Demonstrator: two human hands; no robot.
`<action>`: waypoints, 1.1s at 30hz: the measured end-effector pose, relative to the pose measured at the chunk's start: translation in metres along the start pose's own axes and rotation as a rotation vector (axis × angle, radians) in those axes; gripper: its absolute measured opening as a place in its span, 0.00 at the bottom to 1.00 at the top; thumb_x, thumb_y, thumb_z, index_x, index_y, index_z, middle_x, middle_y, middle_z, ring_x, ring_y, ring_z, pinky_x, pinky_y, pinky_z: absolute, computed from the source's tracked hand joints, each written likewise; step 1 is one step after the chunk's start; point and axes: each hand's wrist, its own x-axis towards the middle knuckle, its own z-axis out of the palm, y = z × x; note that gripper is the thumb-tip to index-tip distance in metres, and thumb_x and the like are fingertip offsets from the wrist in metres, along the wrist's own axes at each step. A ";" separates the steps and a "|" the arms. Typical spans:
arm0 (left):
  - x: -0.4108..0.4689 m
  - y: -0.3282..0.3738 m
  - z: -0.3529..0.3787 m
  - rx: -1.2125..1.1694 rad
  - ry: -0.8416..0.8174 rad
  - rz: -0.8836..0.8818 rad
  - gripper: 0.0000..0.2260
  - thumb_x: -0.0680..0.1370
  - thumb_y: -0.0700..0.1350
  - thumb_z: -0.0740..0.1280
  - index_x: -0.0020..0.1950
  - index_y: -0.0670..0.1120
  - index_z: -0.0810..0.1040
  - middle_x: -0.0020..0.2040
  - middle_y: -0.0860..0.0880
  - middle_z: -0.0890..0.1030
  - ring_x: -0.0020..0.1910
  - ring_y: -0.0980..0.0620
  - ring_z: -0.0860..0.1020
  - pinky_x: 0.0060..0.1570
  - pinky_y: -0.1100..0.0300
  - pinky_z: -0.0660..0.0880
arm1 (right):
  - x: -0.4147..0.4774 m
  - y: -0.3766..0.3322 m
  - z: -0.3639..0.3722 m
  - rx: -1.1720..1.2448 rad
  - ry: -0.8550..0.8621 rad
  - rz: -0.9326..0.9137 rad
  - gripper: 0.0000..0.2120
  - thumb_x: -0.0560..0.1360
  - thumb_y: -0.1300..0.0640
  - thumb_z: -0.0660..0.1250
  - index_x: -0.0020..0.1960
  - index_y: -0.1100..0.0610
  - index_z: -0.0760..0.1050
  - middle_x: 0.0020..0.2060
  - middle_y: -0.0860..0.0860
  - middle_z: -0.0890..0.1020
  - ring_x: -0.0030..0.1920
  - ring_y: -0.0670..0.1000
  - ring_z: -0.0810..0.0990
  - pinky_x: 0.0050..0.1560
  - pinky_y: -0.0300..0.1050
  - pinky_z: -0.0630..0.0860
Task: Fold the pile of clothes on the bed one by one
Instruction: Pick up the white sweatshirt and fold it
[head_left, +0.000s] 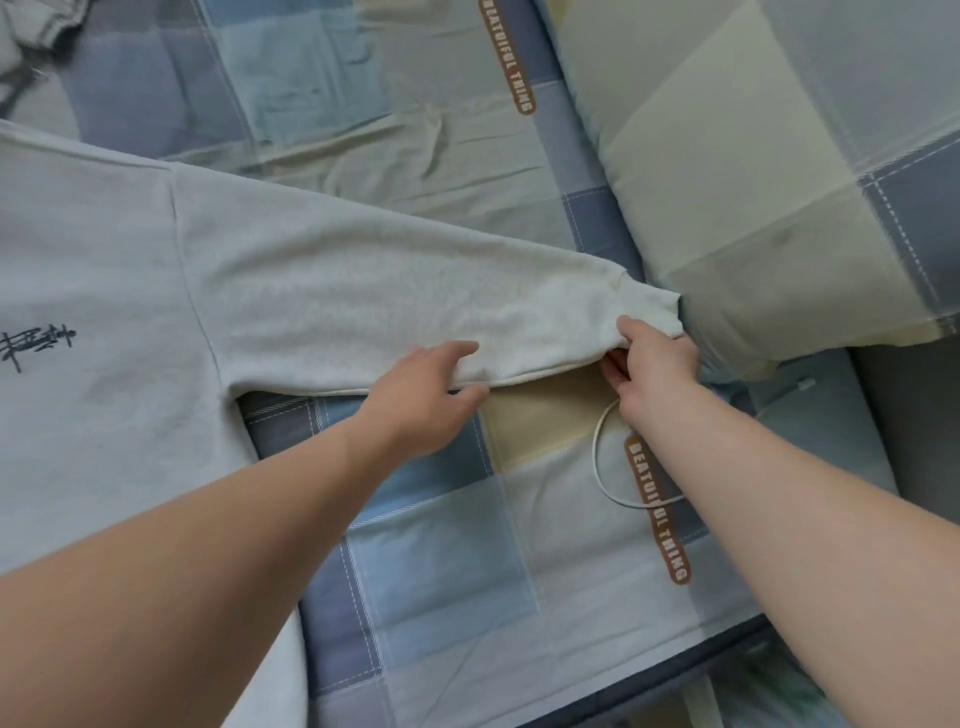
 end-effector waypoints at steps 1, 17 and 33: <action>-0.003 0.005 -0.008 -0.213 0.008 -0.041 0.23 0.82 0.54 0.65 0.76 0.57 0.68 0.74 0.53 0.71 0.72 0.50 0.70 0.68 0.53 0.69 | -0.014 -0.001 0.004 -0.096 0.009 -0.126 0.13 0.75 0.65 0.70 0.57 0.54 0.76 0.51 0.50 0.83 0.51 0.50 0.83 0.48 0.47 0.82; -0.132 -0.167 -0.201 -1.437 0.204 -0.185 0.16 0.81 0.41 0.63 0.68 0.41 0.77 0.62 0.39 0.82 0.53 0.44 0.82 0.52 0.52 0.81 | -0.296 0.083 0.190 -0.496 -0.917 -0.318 0.23 0.75 0.74 0.50 0.63 0.59 0.73 0.51 0.58 0.84 0.51 0.51 0.84 0.51 0.41 0.80; -0.410 -0.615 -0.422 -1.208 0.647 -0.312 0.11 0.83 0.38 0.57 0.46 0.48 0.76 0.46 0.42 0.82 0.39 0.44 0.81 0.41 0.52 0.84 | -0.660 0.417 0.458 -1.018 -1.207 -0.585 0.36 0.65 0.53 0.54 0.74 0.39 0.65 0.75 0.38 0.65 0.75 0.40 0.60 0.73 0.36 0.57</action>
